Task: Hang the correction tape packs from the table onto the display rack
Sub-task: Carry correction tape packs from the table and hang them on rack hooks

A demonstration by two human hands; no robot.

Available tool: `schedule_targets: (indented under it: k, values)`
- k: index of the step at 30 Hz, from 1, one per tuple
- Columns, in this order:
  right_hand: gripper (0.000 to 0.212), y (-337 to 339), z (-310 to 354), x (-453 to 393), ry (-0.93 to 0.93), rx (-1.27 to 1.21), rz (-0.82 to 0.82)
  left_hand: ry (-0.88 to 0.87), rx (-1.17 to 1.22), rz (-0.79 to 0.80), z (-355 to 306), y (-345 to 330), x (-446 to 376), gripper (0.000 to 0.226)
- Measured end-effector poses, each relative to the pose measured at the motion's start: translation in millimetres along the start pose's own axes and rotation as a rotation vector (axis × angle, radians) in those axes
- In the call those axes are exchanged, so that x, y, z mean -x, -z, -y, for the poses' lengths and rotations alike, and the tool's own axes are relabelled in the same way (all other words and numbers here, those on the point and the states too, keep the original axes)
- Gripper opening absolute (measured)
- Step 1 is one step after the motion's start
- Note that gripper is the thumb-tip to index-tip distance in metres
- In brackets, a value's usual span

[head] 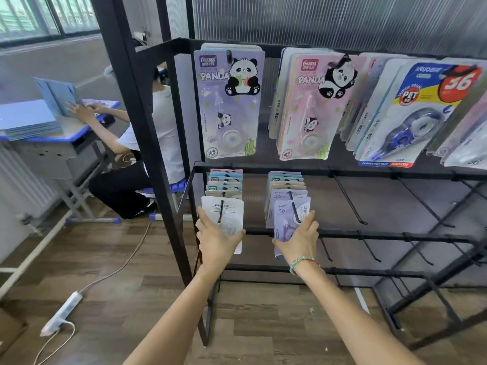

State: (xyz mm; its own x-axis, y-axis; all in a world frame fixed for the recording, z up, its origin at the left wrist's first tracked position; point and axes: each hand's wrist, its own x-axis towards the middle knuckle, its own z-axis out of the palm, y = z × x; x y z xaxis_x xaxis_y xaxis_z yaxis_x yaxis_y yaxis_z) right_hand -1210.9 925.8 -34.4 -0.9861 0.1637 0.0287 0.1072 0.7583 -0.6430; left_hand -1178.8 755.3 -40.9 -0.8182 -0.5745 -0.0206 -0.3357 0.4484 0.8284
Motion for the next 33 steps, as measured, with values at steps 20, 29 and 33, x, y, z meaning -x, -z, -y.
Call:
schedule_targets:
  k: [20,29,33]
  values:
    - [0.114,11,5,21,0.028,-0.043,0.060,-0.158,-0.074,0.013,5,22,18,0.132]
    - [0.080,49,-2,78,0.216,0.137,0.145,-0.237,-0.216,-0.009,3,60,91,0.101]
    - [0.071,64,-6,110,0.342,0.134,0.169,-0.239,-0.264,-0.020,12,88,138,0.085]
